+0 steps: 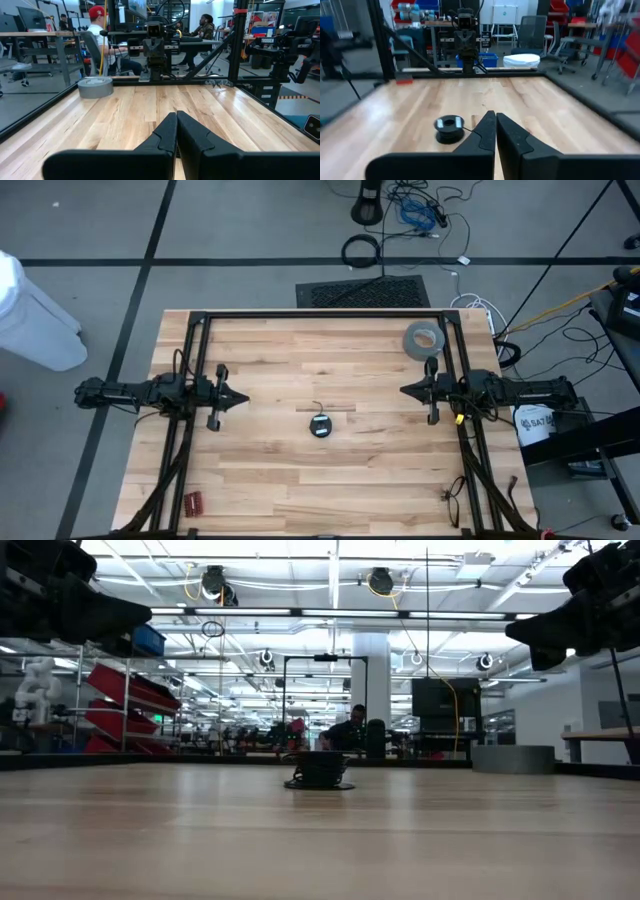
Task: Coil cords
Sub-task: Uncoil the black wire from the spool
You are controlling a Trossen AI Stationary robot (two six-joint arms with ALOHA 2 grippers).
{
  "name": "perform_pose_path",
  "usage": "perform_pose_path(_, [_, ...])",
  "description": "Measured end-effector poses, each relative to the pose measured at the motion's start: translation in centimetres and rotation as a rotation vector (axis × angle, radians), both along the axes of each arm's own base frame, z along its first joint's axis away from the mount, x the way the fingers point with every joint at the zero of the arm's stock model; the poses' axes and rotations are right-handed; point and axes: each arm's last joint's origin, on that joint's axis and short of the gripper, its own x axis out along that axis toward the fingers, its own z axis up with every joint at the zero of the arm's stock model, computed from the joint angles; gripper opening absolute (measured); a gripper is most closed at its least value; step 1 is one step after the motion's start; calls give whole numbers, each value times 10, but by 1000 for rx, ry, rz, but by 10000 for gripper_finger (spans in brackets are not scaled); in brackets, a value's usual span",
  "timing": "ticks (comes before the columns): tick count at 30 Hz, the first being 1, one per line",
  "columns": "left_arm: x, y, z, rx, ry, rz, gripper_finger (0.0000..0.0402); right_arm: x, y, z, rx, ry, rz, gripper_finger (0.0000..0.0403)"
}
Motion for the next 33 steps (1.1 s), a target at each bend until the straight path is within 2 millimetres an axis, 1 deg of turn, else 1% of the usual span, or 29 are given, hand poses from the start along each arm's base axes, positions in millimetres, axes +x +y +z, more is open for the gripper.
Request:
perform_pose_path(3, [0,0,0,0,0,0,20,0,0,0,-112,9,2,0])
perform_pose_path(5, [0,0,0,0,0,0,20,0,0,0,-136,11,2,0])
perform_pose_path(22, [0,0,0,0,0,0,20,0,0,2,-133,-6,-1,0])
perform_pose_path(24, [0,0,0,0,0,0,20,0,0,5,-120,-38,-3,0])
perform_pose_path(30, [0,0,0,0,0,0,20,-1,0,12,1,-119,-1,0])
perform_pose_path(33, [0,0,0,0,0,0,20,-2,0,20,-6,-203,-3,0])
